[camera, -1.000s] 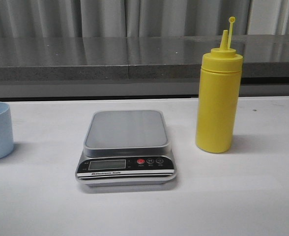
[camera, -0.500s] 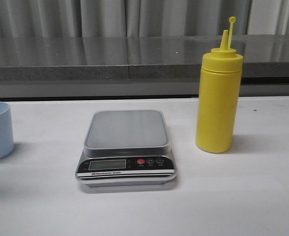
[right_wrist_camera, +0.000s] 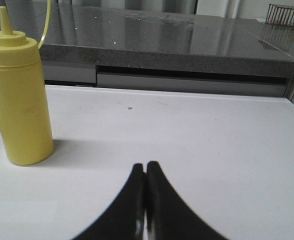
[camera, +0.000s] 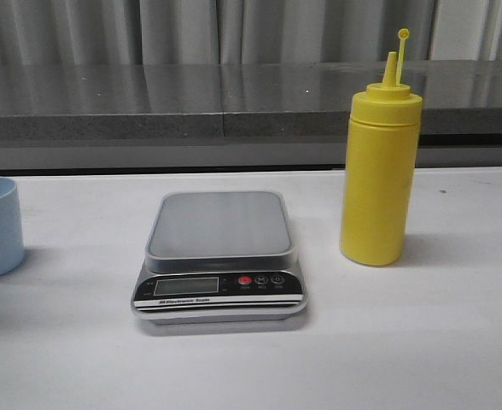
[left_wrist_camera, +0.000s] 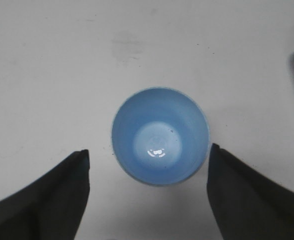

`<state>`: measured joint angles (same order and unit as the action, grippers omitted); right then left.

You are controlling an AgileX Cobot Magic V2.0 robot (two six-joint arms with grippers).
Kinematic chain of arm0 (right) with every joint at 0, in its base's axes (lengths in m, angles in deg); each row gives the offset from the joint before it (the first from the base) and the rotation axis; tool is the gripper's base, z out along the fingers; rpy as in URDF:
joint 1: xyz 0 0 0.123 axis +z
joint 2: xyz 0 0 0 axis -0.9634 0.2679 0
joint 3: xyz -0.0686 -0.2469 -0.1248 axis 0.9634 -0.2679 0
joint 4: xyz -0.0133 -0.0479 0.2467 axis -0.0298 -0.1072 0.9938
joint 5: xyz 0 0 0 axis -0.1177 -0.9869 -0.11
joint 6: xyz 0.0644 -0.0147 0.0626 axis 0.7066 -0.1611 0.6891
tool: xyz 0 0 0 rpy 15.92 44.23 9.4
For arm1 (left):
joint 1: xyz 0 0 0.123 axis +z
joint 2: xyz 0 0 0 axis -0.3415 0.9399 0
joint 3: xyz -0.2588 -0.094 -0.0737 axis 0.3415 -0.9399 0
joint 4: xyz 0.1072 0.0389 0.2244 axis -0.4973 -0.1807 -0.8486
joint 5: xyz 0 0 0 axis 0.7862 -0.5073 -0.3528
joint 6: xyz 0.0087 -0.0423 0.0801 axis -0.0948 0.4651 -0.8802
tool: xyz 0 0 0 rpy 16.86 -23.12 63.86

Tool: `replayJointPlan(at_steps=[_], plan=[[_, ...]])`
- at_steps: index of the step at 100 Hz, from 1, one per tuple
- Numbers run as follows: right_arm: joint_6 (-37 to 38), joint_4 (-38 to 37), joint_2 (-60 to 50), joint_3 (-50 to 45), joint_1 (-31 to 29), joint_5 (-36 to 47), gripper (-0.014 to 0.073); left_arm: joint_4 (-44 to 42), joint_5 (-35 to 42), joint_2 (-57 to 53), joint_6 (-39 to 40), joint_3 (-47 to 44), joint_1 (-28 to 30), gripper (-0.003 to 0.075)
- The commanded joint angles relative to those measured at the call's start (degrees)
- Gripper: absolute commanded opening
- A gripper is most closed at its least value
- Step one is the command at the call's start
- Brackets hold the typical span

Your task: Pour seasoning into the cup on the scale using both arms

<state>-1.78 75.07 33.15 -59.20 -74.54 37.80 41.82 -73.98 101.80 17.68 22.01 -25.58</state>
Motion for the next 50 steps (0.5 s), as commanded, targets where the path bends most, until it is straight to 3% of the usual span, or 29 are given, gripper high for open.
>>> replayJointPlan(at_steps=[1,50], plan=[[-0.3,-0.3,-0.9,-0.1,-0.4,4.6,-0.012,0.0,4.0,-1.4,0.5,2.0,0.1,0.0517],[-0.3,-0.3,-0.9,-0.1,-0.4,4.6,-0.012,0.4,5.9,5.4,0.5,2.1,2.4,0.0517]])
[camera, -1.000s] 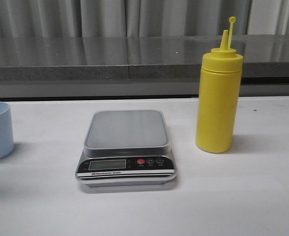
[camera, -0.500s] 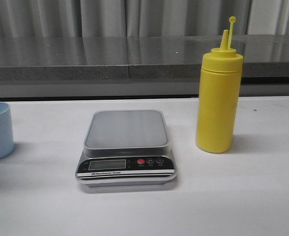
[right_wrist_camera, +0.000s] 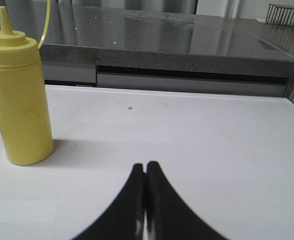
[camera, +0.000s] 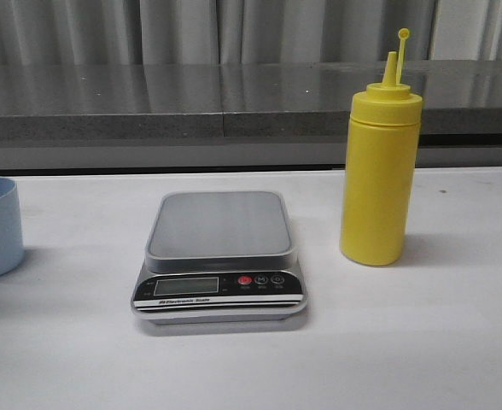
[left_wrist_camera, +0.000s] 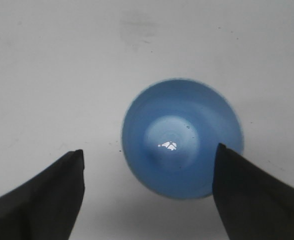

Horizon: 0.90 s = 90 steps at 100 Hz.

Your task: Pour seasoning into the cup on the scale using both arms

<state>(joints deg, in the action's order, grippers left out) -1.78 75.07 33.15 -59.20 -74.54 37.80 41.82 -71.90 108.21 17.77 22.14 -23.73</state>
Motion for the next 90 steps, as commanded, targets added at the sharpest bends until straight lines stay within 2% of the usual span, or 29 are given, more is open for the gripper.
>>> replayJointPlan(at_steps=[1,50,69,90], plan=[[-0.3,-0.3,-0.9,-0.1,-0.4,4.6,-0.012,0.4,3.9,-1.0,0.4,2.0,0.5,0.0517],[-0.3,-0.3,-0.9,-0.1,-0.4,4.6,-0.012,0.4,6.2,5.7,0.4,2.3,0.5,0.0498],[-0.3,-0.3,-0.9,-0.1,-0.4,4.6,-0.012,1.5,7.1,6.7,0.4,2.7,0.5,0.0351],[-0.3,-0.3,-0.9,-0.1,-0.4,4.6,-0.012,2.8,8.3,6.7,0.4,2.7,0.5,0.0067]])
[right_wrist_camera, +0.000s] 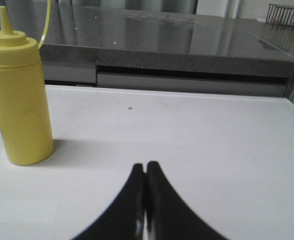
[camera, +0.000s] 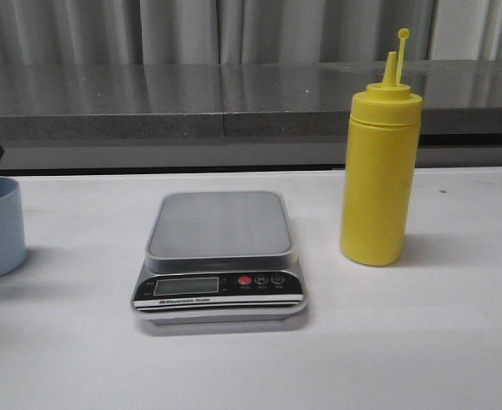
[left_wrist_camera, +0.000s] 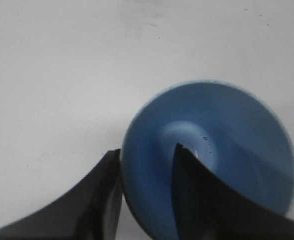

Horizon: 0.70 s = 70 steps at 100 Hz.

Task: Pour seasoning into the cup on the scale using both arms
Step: 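Grasp the light blue cup by its rim with the left gripper, then carry the blue cup over the scale and lower it onto the platform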

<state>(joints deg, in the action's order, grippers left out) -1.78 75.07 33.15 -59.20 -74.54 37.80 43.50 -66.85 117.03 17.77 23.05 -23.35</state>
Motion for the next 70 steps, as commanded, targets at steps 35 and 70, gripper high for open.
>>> replayJointPlan(at_steps=[35,70], plan=[[-0.3,-0.3,-0.9,-0.1,-0.4,4.6,-0.012,5.3,-5.7,-3.0,0.4,7.7,0.2,-0.0018],[-0.3,-0.3,-0.9,-0.1,-0.4,4.5,-0.012,7.3,-19.4,-5.9,-1.7,20.5,-4.0,-0.0018]])
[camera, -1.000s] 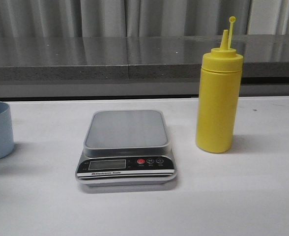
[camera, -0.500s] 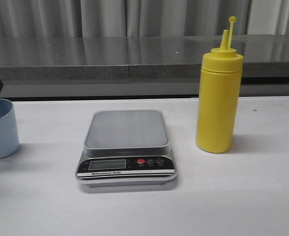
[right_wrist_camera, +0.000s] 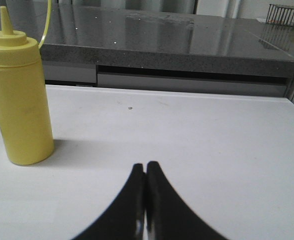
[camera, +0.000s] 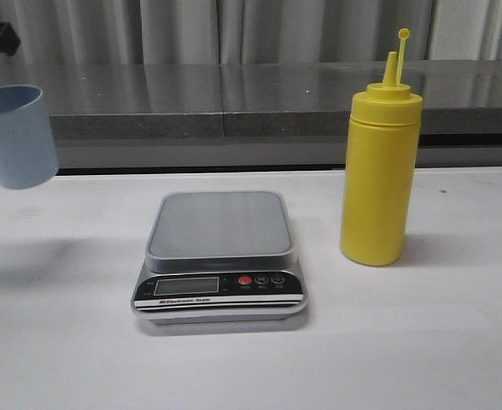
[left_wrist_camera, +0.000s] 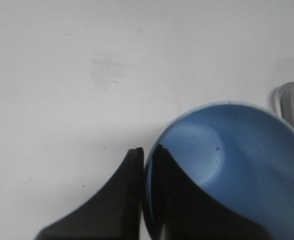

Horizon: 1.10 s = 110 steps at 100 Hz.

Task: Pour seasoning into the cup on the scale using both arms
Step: 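Carry the blue cup over the scale and lower it onto the platform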

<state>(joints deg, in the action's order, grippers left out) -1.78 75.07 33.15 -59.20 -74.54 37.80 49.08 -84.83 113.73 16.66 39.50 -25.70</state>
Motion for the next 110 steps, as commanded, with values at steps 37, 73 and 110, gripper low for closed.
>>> replayJointPlan(at_steps=[37,73,110], plan=[[-0.3,-0.3,-0.9,-0.1,-0.4,4.5,-0.012,3.3,-2.6,-0.4,-0.6,10.0,-12.9,-0.0018],[-0.3,-0.3,-0.9,-0.1,-0.4,4.5,-0.012,3.3,-7.5,9.4,-0.6,19.5,-18.6,-0.0018],[-0.3,-0.3,-0.9,-0.1,-0.4,4.5,-0.012,3.2,-11.4,16.4,-0.6,26.5,-21.0,-0.0018]])
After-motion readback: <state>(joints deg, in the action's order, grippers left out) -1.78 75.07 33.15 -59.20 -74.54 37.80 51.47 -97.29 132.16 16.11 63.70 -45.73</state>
